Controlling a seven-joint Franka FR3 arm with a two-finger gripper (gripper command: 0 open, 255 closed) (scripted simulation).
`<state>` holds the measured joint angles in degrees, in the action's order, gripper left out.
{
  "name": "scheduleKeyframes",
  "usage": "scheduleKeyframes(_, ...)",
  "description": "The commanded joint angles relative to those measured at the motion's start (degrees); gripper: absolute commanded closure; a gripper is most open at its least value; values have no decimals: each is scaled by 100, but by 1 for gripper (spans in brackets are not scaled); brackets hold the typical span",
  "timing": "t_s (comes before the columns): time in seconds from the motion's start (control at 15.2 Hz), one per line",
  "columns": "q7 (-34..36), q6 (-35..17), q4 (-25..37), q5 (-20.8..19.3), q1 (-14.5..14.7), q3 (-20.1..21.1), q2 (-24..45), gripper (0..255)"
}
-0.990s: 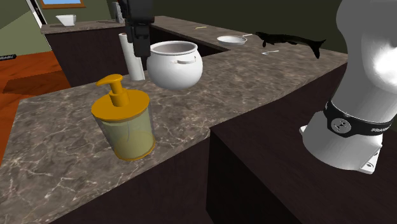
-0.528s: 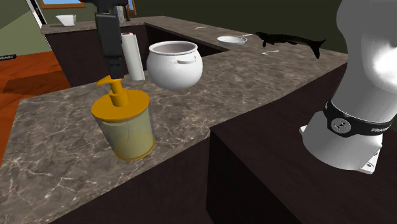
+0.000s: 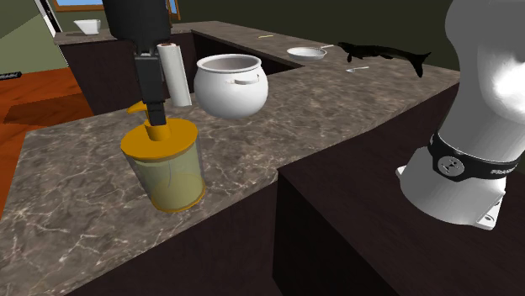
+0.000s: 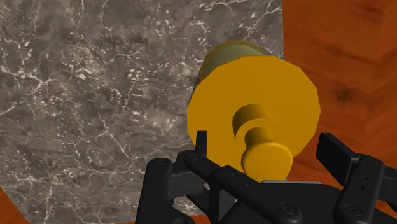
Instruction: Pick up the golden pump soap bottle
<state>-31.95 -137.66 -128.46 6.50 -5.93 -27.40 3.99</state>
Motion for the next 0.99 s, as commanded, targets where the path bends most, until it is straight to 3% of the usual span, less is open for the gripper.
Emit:
scheduleKeyframes(0.0, -40, -116, -55, 60, -2, 10, 69, 0)
scheduleKeyframes(0.07, -40, -116, -55, 59, -2, 10, 68, 0)
scheduleKeyframes(0.13, -34, -122, -65, 55, 0, 11, 63, 255)
scheduleKeyframes(0.73, -40, -116, -55, 59, -3, 10, 69, 255)
scheduleKeyframes(0.92, 60, 99, 25, -74, 10, -6, -91, 255)
